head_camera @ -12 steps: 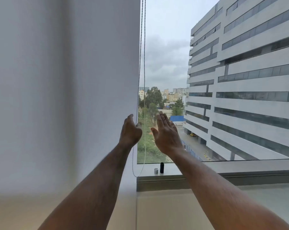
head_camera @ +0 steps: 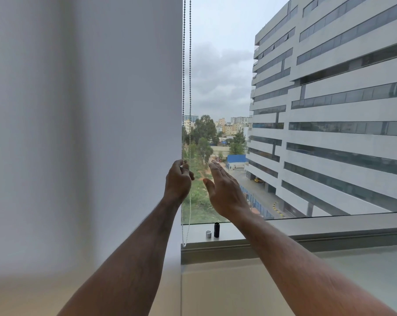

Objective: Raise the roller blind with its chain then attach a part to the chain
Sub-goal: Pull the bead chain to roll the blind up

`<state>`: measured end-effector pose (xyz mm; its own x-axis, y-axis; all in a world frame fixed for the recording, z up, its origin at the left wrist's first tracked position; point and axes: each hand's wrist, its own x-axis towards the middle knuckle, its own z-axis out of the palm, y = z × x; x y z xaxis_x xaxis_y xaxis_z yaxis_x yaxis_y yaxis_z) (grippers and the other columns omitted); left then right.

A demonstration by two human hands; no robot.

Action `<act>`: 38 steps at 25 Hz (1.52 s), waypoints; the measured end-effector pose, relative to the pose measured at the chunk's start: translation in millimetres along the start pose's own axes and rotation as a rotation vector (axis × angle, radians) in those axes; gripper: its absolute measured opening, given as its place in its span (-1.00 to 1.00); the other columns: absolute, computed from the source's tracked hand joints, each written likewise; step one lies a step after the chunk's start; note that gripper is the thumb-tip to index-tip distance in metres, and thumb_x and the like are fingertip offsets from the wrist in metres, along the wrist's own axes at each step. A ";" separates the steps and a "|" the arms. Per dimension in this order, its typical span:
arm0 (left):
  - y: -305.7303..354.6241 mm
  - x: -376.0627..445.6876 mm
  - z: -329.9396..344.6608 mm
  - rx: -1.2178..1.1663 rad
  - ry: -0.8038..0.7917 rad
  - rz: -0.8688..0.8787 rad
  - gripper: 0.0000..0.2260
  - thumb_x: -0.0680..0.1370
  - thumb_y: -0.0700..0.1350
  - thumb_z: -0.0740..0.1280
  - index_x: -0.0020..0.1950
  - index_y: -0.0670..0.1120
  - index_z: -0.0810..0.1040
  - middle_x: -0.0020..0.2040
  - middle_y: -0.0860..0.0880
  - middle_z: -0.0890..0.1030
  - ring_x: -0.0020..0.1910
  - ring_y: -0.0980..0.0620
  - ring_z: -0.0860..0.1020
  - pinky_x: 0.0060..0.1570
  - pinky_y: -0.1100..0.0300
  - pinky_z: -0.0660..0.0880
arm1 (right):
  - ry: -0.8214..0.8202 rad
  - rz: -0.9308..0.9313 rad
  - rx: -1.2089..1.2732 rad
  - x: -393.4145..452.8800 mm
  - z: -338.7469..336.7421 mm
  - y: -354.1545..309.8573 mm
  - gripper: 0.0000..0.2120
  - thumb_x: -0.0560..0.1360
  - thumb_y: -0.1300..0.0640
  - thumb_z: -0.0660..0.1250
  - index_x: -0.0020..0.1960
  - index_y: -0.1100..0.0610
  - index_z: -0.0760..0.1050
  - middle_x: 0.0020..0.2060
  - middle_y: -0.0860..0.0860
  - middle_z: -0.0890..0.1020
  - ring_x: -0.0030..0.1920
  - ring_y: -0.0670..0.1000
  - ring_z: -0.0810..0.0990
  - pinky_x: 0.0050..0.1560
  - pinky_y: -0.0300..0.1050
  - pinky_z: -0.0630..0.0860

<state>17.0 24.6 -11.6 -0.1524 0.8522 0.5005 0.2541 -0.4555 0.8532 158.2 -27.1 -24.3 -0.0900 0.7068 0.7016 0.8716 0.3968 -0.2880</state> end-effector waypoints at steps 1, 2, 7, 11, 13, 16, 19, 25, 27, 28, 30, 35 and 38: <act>0.5 -4.3 0.1 -0.042 0.010 0.034 -0.75 0.73 -0.12 0.13 0.31 -0.15 0.52 -0.17 -0.07 0.63 -0.20 -0.03 0.60 -0.09 -0.03 0.58 | 0.015 0.012 0.028 2.6 -1.3 -4.6 -0.47 0.67 0.01 0.22 0.58 0.16 0.24 0.53 0.16 0.42 0.52 0.20 0.42 0.46 0.12 0.41; -0.5 -7.7 0.4 -0.065 0.025 0.072 -0.77 0.73 -0.14 0.12 0.23 -0.13 0.55 -0.23 -0.04 0.58 -0.30 0.01 0.53 -0.21 0.03 0.53 | 0.031 0.024 0.057 6.4 -1.3 -9.4 -0.49 0.67 0.02 0.22 0.56 0.16 0.27 0.49 0.17 0.47 0.47 0.22 0.47 0.41 0.12 0.45; 0.6 -30.0 -2.5 -0.085 0.096 0.117 -0.77 0.72 -0.19 0.14 0.01 -0.09 0.56 -0.23 -0.09 0.59 -0.32 0.07 0.46 -0.27 0.09 0.43 | 0.081 0.076 0.283 28.8 -5.4 -46.0 -0.62 0.68 0.08 0.20 0.46 0.16 0.44 0.37 0.17 0.60 0.34 0.19 0.59 0.29 0.05 0.53; 6.4 -46.7 -7.8 -0.100 0.119 0.106 -0.76 0.71 -0.23 0.13 -0.10 -0.15 0.51 -0.21 -0.17 0.59 -0.28 0.05 0.46 -0.26 0.00 0.42 | 0.087 0.171 0.576 47.8 -8.7 -77.7 -0.72 0.67 0.13 0.20 0.26 0.18 0.60 0.10 0.13 0.71 0.12 0.11 0.67 0.16 0.06 0.60; 8.7 -54.1 -10.0 -0.133 0.107 0.117 -0.77 0.70 -0.25 0.13 -0.09 -0.21 0.51 -0.18 -0.27 0.59 -0.26 -0.01 0.45 -0.26 -0.01 0.41 | 0.072 0.252 0.796 54.0 -7.8 -89.9 -0.75 0.68 0.14 0.21 0.23 0.17 0.61 -0.05 0.06 0.73 -0.01 0.02 0.71 0.03 -0.05 0.64; 11.1 -62.0 -14.9 -0.214 0.051 0.105 -0.75 0.73 -0.23 0.12 -0.04 -0.31 0.50 -0.19 -0.33 0.55 -0.25 -0.11 0.44 -0.27 0.00 0.39 | 0.119 0.313 0.998 53.7 -7.8 -96.3 -0.78 0.67 0.18 0.24 0.01 0.11 0.66 -0.33 -0.03 0.67 -0.33 -0.08 0.64 -0.23 -0.18 0.57; 8.6 -63.7 -23.3 -0.326 0.017 0.045 -0.72 0.73 -0.22 0.08 -0.03 -0.38 0.45 -0.24 -0.28 0.45 -0.30 -0.12 0.39 -0.34 0.02 0.37 | 0.155 0.306 1.038 40.0 -3.5 -95.6 -0.75 0.66 0.20 0.24 -0.12 0.07 0.63 -0.48 -0.09 0.55 -0.46 -0.09 0.51 -0.35 -0.12 0.50; 26.9 -49.1 -43.1 -0.275 0.064 0.041 -0.72 0.69 -0.23 0.08 0.08 -0.19 0.59 -0.10 -0.15 0.69 -0.20 0.09 0.68 -0.06 -0.01 0.67 | 0.309 0.231 0.921 16.2 -3.4 -91.9 -0.77 0.68 0.15 0.22 -0.08 0.06 0.61 -0.51 -0.12 0.53 -0.46 -0.13 0.51 -0.34 -0.01 0.60; 47.2 -40.6 -46.0 -0.302 0.091 0.066 -0.74 0.70 -0.22 0.11 0.10 -0.14 0.61 -0.06 -0.16 0.71 -0.13 0.04 0.71 -0.10 0.09 0.69 | 0.337 0.210 0.891 10.8 -7.0 -91.6 -0.76 0.68 0.14 0.22 -0.07 0.08 0.62 -0.47 -0.11 0.56 -0.47 -0.19 0.51 -0.44 -0.22 0.55; 59.8 -37.0 -47.0 -0.323 0.100 0.087 -0.74 0.71 -0.21 0.12 0.10 -0.12 0.61 -0.05 -0.14 0.71 -0.11 0.04 0.71 -0.12 0.15 0.67 | 0.346 0.201 0.867 7.2 -8.2 -91.3 -0.76 0.68 0.14 0.22 -0.06 0.08 0.63 -0.46 -0.09 0.57 -0.49 -0.20 0.51 -0.47 -0.33 0.48; 86.1 -29.9 -48.0 -0.373 0.102 0.120 -0.74 0.73 -0.18 0.13 0.09 -0.09 0.63 -0.06 -0.09 0.71 -0.14 0.10 0.69 -0.14 0.20 0.66 | 0.354 0.190 0.823 -1.2 -7.7 -89.7 -0.76 0.68 0.18 0.22 -0.06 0.07 0.62 -0.45 -0.08 0.58 -0.50 -0.22 0.52 -0.47 -0.41 0.43; 138.5 -19.8 -44.5 -0.490 0.035 0.143 -0.74 0.74 -0.16 0.11 0.13 -0.10 0.61 -0.01 -0.11 0.73 -0.11 0.05 0.72 -0.06 0.09 0.66 | 0.338 0.196 0.810 -27.5 -2.0 -84.0 -0.73 0.66 0.27 0.22 -0.11 0.04 0.60 -0.47 -0.08 0.55 -0.48 -0.20 0.53 -0.43 -0.37 0.48; 154.6 -16.9 -40.7 -0.554 0.001 0.143 -0.75 0.74 -0.16 0.11 0.15 -0.11 0.59 -0.01 -0.10 0.73 -0.12 0.06 0.74 -0.13 0.14 0.67 | 0.329 0.192 0.812 -42.1 3.4 -80.6 -0.72 0.66 0.29 0.21 -0.12 0.06 0.59 -0.48 -0.08 0.53 -0.49 -0.18 0.52 -0.44 -0.34 0.47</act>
<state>20.0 -70.8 117.9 -0.1546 0.7721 0.6163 -0.2663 -0.6333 0.7266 90.1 -86.9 -32.9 0.2736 0.6495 0.7094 0.2365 0.6695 -0.7041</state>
